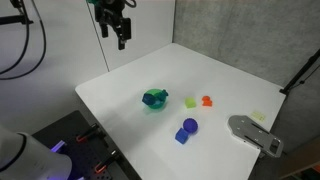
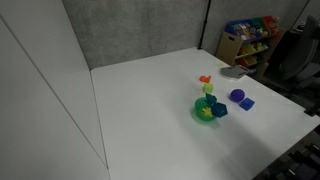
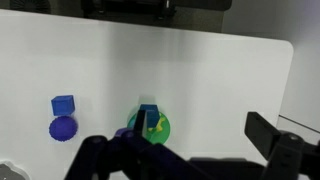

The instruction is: Pick up the blue block and put it in the green bowl

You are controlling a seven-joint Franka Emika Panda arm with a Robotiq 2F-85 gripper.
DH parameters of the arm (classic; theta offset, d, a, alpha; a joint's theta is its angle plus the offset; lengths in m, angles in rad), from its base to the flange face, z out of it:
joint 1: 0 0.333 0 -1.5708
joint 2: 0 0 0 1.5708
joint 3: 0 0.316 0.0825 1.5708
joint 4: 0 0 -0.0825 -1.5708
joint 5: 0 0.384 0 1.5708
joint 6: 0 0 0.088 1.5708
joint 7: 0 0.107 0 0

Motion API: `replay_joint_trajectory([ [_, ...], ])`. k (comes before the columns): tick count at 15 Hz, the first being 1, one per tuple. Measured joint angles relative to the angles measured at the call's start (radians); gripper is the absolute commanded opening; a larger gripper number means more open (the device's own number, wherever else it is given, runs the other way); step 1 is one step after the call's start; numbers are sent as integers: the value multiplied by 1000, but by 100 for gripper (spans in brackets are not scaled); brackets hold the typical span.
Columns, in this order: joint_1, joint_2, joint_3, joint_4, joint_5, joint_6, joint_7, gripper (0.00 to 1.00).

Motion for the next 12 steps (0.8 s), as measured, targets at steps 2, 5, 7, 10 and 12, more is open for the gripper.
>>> replay_joint_trajectory([
  [2, -7, 57, 8, 11, -13, 67, 26, 100],
  [5, -28, 146, 11, 29, -54, 169, 62, 100],
  [7, -48, 206, 10, 41, -93, 233, 81, 100],
  [10, -81, 297, 0, 57, -143, 318, 96, 100],
  [12, -97, 358, -16, 68, -147, 371, 96, 100],
])
